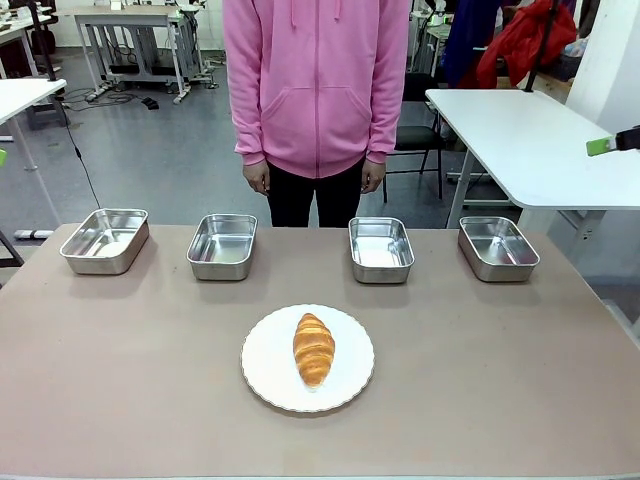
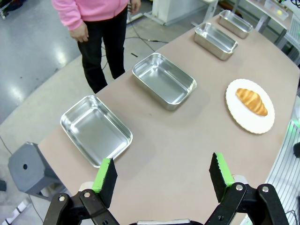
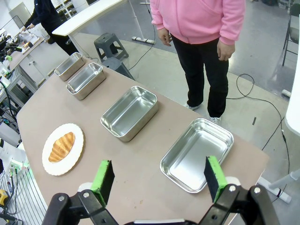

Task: Place the bread in the container.
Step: Place the Butter Roll into the Airtight Container indicated by the human.

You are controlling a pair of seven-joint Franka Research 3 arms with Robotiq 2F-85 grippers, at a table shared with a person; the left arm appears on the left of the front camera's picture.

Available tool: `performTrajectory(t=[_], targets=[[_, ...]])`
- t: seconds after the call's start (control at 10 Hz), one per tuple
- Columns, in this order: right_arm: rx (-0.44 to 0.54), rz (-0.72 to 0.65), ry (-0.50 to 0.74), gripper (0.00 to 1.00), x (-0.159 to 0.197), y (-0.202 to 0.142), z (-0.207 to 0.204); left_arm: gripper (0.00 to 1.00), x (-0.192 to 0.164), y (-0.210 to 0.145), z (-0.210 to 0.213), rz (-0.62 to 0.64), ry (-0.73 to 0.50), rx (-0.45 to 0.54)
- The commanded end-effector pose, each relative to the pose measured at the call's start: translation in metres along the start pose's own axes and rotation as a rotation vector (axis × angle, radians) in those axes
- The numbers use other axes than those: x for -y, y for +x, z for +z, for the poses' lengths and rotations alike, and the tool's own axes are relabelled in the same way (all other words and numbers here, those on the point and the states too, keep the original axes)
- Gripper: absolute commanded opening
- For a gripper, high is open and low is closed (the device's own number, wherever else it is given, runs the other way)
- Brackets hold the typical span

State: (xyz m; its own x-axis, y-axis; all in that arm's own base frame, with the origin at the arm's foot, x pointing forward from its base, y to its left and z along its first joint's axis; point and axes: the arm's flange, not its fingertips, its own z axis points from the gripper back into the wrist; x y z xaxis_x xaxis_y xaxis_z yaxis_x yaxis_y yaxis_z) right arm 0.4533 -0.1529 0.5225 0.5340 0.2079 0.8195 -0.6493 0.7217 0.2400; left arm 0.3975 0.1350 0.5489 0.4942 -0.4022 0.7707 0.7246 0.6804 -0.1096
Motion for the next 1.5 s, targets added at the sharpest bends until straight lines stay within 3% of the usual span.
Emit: performTrajectory(t=[0.0,1.4], targets=[[0.004,0.002,0.004,1.00,-0.0007,0.0009,-0.0010,1.00,0.0003,0.0001,0.0003,-0.004,0.000,0.001],[0.004,0.002,0.004,1.00,-0.0007,0.0009,-0.0010,1.00,0.0003,0.0001,0.0003,-0.004,0.000,0.001]])
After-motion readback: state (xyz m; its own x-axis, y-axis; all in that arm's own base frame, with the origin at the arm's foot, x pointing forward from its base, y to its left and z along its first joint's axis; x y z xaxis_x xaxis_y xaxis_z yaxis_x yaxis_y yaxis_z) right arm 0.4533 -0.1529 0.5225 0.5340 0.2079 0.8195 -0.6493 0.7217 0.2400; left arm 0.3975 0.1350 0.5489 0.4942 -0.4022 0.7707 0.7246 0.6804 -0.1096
